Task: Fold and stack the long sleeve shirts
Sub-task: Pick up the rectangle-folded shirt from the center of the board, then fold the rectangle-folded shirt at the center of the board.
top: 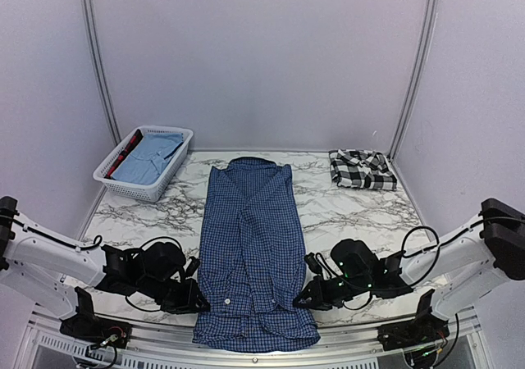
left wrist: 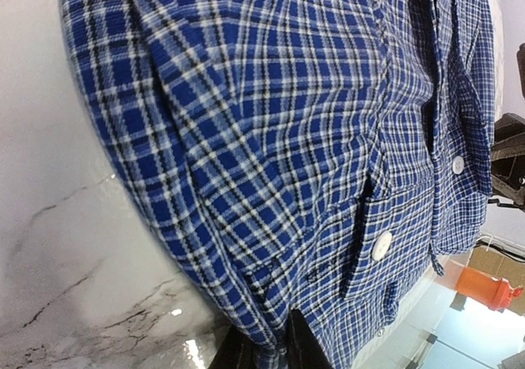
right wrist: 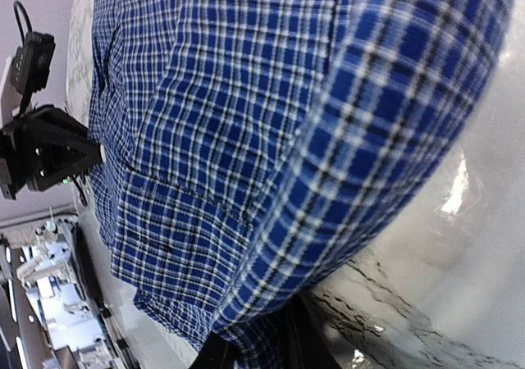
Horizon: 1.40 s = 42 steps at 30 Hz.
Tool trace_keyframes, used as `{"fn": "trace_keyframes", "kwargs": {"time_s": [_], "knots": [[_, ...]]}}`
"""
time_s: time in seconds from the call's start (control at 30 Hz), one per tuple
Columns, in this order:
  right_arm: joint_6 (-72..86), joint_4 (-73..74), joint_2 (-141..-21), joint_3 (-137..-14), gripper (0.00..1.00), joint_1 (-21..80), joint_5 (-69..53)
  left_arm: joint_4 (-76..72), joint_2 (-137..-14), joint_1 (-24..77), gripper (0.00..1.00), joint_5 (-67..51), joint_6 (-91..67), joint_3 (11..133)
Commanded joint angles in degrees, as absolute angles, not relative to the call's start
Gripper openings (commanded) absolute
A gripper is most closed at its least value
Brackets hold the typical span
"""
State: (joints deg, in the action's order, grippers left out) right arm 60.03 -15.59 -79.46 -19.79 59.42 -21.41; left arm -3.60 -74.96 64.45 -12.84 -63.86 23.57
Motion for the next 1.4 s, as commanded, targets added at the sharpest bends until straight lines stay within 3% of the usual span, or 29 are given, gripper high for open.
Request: {"fn": "trace_keyframes", "kwargs": {"time_s": [0.0, 0.13, 0.77, 1.07, 1.37], "knots": [[59.9, -14.1, -79.6, -21.5, 0.11, 59.8, -20.7, -2.8, -74.8, 64.4, 0.12, -13.1, -63.7, 22.8], [59.4, -12.4, -79.1, -22.8, 0.0, 59.9, -20.3, -2.9, -74.0, 64.4, 0.09, -13.0, -63.8, 23.2], [58.4, -7.2, -71.0, -28.3, 0.0, 58.9, -16.5, -0.1, -64.5, 63.0, 0.0, -7.7, -62.6, 28.8], [54.5, -9.4, -76.3, -34.0, 0.0, 52.9, -17.5, 1.9, -67.4, 52.7, 0.0, -9.3, -58.2, 34.6], [50.3, -11.7, -86.4, -41.8, 0.0, 43.1, -21.8, 0.9, -78.8, 42.9, 0.0, -11.6, -56.2, 43.1]]}}
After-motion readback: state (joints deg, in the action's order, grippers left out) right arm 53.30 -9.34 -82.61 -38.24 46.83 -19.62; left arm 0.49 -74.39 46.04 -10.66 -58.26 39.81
